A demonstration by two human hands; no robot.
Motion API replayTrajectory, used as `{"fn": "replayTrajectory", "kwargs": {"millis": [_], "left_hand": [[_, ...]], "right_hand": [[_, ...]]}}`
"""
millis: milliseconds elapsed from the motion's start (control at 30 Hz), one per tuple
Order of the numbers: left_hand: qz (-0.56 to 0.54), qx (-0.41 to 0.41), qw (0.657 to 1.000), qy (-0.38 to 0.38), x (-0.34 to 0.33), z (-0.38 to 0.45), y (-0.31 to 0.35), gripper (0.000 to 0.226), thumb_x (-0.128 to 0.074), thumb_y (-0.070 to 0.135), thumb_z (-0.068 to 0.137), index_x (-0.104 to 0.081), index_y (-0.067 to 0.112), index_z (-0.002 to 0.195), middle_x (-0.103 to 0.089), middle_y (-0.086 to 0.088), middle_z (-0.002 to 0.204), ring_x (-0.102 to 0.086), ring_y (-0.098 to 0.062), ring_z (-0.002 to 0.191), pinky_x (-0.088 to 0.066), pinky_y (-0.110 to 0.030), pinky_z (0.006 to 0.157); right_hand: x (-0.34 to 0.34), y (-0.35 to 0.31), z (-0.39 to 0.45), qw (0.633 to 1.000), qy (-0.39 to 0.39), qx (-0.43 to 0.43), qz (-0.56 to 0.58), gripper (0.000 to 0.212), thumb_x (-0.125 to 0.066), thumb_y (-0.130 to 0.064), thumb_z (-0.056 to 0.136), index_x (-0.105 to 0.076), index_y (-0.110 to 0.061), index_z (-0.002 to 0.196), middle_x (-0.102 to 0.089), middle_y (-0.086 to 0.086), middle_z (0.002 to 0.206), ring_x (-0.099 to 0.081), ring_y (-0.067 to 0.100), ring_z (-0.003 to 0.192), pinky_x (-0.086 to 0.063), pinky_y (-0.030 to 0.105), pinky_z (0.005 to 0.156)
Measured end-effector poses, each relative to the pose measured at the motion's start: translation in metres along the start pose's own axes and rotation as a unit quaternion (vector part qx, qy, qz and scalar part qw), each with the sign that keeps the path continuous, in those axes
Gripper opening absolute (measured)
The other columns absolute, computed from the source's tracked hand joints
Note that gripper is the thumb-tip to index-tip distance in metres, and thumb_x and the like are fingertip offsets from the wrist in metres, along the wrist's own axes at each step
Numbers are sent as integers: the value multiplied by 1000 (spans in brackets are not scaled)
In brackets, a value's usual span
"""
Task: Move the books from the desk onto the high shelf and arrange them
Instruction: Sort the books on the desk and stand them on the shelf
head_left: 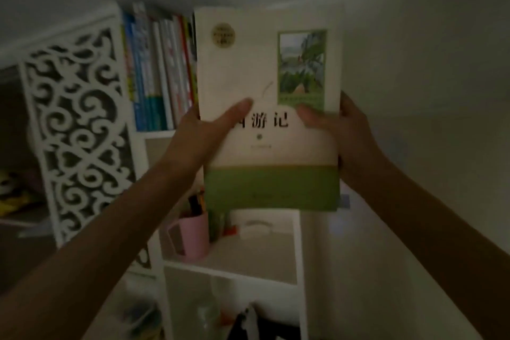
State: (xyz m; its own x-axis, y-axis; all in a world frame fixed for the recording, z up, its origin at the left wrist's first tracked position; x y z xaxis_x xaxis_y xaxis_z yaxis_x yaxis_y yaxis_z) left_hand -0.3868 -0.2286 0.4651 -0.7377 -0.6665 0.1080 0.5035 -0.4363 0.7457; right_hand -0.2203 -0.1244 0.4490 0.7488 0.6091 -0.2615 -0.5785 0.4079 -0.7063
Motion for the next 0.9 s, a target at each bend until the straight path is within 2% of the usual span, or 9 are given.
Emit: {"fn": "replayTrajectory", "kwargs": {"millis": [100,233,367,500,600,667,767,833,900], "left_hand": [[30,-37,998,34,18,46,31,33,-72,47,73,-60,30,98,-66,14,88,-65,5,71,-50,-10,54],[35,-54,995,82,25,102,45,71,-77,53,63,-54,18,121,-66,2,110,-66,-12,92,-56,-28,74],[-20,-47,990,134,12,141,20,83,-83,48,54,-49,14,122,-65,-4,112,-66,-21,94,-57,-42,79],[-76,-18,976,205,-5,183,-14,70,-82,41,62,-47,10,113,-62,0,96,-64,-16,81,-54,-30,60],[-93,-2,966,242,-17,208,-41,64,-82,36,64,-46,10,111,-62,-1,95,-63,-17,79,-53,-30,60],[-74,-10,963,258,-21,221,-53,67,-83,35,63,-48,10,114,-64,-4,101,-65,-20,85,-55,-29,60],[12,-22,960,278,-26,237,-64,56,-80,36,67,-45,11,103,-60,4,89,-61,-10,73,-51,-19,48],[98,-30,945,312,-33,242,-68,60,-79,43,67,-46,10,104,-61,0,96,-63,-15,83,-56,-29,62],[150,-36,928,340,-37,243,-73,72,-78,45,66,-43,10,118,-55,-8,119,-56,-25,107,-52,-44,87]], "right_hand": [[-24,-18,60,999,-29,24,9,42,-74,-9,74,-62,-12,115,-71,6,102,-70,22,87,-58,36,71],[-42,-14,137,996,-73,43,4,50,-73,-11,76,-57,-12,123,-70,7,106,-69,25,92,-56,41,79],[-43,9,206,990,-138,36,-16,51,-71,-8,77,-55,-13,125,-68,8,112,-66,27,100,-53,46,87],[-46,32,264,977,-209,-7,-44,46,-66,-8,81,-55,-12,125,-66,14,116,-64,32,102,-53,47,86],[-46,58,293,962,-260,-54,-69,39,-59,-9,86,-55,-8,125,-66,15,113,-64,33,100,-53,45,83],[-42,76,307,951,-286,-105,-59,33,-54,-13,89,-57,-8,121,-67,14,109,-64,30,96,-53,42,82],[-38,91,322,935,-284,-165,-134,24,-55,-23,90,-60,-12,111,-68,7,96,-63,23,84,-51,36,75],[-39,95,324,920,-245,-177,-250,30,-58,-33,89,-58,-13,112,-65,5,91,-56,18,71,-42,31,64],[-43,98,325,910,-200,-160,-325,47,-60,-42,87,-54,-11,122,-64,10,108,-56,22,80,-42,34,72]]}}
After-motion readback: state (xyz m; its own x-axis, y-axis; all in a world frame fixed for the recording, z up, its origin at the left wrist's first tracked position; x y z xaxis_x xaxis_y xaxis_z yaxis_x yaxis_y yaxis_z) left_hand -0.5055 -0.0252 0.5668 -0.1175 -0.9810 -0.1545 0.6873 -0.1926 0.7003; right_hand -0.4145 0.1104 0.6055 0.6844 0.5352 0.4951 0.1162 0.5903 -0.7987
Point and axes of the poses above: each hand's wrist, its own z-axis towards the middle knuckle, its own x-axis out of the back of the hand, y = z × x, the point moved 1 cm from there along z, towards the middle knuckle
